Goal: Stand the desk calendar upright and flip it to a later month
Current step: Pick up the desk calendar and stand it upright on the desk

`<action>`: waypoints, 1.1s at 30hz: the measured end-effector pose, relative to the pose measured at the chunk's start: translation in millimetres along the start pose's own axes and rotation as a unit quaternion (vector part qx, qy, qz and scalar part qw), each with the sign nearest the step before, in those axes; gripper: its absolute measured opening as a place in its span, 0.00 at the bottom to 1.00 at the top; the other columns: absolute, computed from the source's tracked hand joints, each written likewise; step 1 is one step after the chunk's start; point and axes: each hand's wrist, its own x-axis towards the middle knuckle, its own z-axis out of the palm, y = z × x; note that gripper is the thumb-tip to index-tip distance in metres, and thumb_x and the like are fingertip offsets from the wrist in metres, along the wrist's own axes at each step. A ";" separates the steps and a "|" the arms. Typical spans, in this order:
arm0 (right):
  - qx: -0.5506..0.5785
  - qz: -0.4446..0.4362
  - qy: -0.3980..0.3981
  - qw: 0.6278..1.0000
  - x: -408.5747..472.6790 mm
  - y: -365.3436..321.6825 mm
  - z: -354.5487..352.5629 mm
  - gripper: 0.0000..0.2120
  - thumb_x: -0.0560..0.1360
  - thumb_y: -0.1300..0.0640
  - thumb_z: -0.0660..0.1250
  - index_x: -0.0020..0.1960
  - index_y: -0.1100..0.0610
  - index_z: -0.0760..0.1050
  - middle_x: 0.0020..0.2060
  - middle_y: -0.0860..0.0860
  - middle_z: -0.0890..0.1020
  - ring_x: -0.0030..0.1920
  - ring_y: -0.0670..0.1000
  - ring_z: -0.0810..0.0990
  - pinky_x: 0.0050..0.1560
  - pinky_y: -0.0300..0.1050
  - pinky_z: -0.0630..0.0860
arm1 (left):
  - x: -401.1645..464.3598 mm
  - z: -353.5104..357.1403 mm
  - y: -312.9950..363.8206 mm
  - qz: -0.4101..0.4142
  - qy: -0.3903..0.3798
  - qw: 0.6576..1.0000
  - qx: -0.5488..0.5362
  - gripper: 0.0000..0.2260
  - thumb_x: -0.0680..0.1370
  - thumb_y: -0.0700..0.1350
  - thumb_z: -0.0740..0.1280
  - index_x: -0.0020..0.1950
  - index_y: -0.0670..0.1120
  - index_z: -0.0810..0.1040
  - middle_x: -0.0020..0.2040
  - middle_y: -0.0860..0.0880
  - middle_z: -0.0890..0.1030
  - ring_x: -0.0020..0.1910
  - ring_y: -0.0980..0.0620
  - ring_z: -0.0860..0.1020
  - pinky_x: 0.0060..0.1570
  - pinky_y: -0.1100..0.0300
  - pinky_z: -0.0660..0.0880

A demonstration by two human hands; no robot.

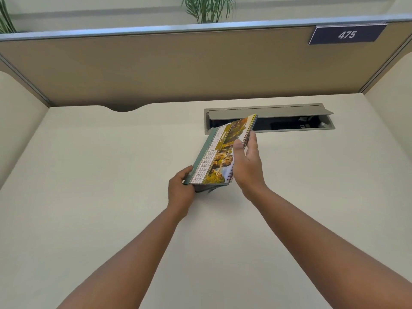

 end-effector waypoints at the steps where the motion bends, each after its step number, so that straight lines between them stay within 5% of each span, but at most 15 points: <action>1: 0.025 0.004 0.004 1.000 1.9 -0.6 1.3 0.32 0.85 0.40 0.57 0.84 0.46 0.51 0.79 0.50 0.69 0.74 0.55 0.74 0.72 0.61 0.74 | 1.4 0.0 0.8 -0.014 0.003 0.999 -0.040 0.23 0.74 0.27 0.71 0.65 0.48 0.83 0.60 0.49 0.86 0.56 0.51 0.84 0.43 0.59 0.83; 3: 0.060 0.016 0.006 0.998 6.5 -0.4 3.2 0.28 0.85 0.40 0.56 0.82 0.47 0.57 0.75 0.50 0.74 0.70 0.55 0.78 0.66 0.57 0.79 | 4.4 0.2 1.8 -0.048 0.004 0.994 -0.102 0.19 0.75 0.29 0.72 0.59 0.49 0.85 0.55 0.50 0.88 0.48 0.52 0.84 0.36 0.60 0.82; 6: 0.048 0.021 0.002 0.999 12.4 0.9 4.0 0.27 0.85 0.39 0.54 0.81 0.47 0.61 0.71 0.50 0.77 0.66 0.57 0.80 0.45 0.36 0.81 | 11.7 -0.2 3.5 -0.093 0.003 0.986 -0.137 0.19 0.76 0.26 0.68 0.54 0.49 0.86 0.45 0.54 0.89 0.42 0.52 0.85 0.34 0.58 0.82; 10: 0.044 0.027 0.001 0.999 33.3 -3.9 -2.3 0.32 0.83 0.34 0.54 0.82 0.49 0.60 0.79 0.53 0.67 0.74 0.53 0.70 0.73 0.53 0.69 | 21.4 -3.7 8.7 -0.126 -0.030 0.982 -0.141 0.20 0.77 0.23 0.63 0.60 0.42 0.83 0.46 0.50 0.89 0.41 0.51 0.86 0.37 0.56 0.85; 13: 0.041 0.045 -0.006 0.998 53.2 -11.8 -15.6 0.34 0.81 0.31 0.55 0.79 0.49 0.62 0.82 0.51 0.60 0.80 0.52 0.60 0.79 0.56 0.57 | 28.4 -10.3 9.9 -0.139 -0.078 0.983 -0.088 0.23 0.77 0.22 0.59 0.66 0.38 0.82 0.57 0.40 0.85 0.50 0.43 0.83 0.47 0.52 0.84; 17: 0.044 0.078 -0.057 0.994 66.9 -15.3 -31.3 0.29 0.78 0.29 0.59 0.72 0.45 0.69 0.67 0.40 0.76 0.65 0.43 0.73 0.65 0.47 0.64 | 35.5 -19.9 17.0 -0.147 -0.117 0.982 0.023 0.14 0.77 0.25 0.66 0.57 0.38 0.85 0.53 0.37 0.86 0.40 0.47 0.86 0.36 0.56 0.84; 21: 0.024 0.081 -0.040 0.996 68.9 -15.0 -33.5 0.19 0.79 0.32 0.61 0.55 0.47 0.72 0.51 0.45 0.80 0.52 0.43 0.77 0.45 0.39 0.67 | 45.6 -20.9 28.4 -0.132 -0.058 0.987 0.066 0.10 0.75 0.26 0.70 0.55 0.31 0.83 0.51 0.34 0.87 0.39 0.42 0.87 0.35 0.51 0.85; 24: 0.019 0.075 -0.025 0.997 66.8 -12.9 -32.0 0.19 0.79 0.33 0.63 0.53 0.49 0.70 0.48 0.45 0.80 0.49 0.43 0.77 0.42 0.40 0.68 | 51.4 -16.0 34.7 -0.108 0.014 0.987 0.121 0.08 0.76 0.28 0.67 0.53 0.31 0.82 0.51 0.35 0.86 0.47 0.36 0.86 0.44 0.38 0.85; 30: 0.013 0.090 -0.015 0.996 63.6 -11.9 -30.0 0.26 0.75 0.30 0.64 0.54 0.53 0.70 0.47 0.49 0.81 0.47 0.46 0.78 0.41 0.43 0.68 | 49.9 -19.6 31.4 -0.075 0.056 0.962 0.258 0.11 0.72 0.31 0.64 0.52 0.37 0.81 0.51 0.41 0.85 0.51 0.38 0.85 0.47 0.39 0.85; 33: 0.014 0.107 -0.022 0.994 62.3 -14.0 -31.6 0.38 0.69 0.24 0.64 0.58 0.57 0.73 0.48 0.51 0.83 0.48 0.50 0.79 0.41 0.44 0.67 | 48.4 -21.9 29.0 -0.100 0.040 0.974 0.199 0.11 0.73 0.30 0.64 0.53 0.35 0.80 0.51 0.40 0.86 0.45 0.38 0.87 0.39 0.39 0.86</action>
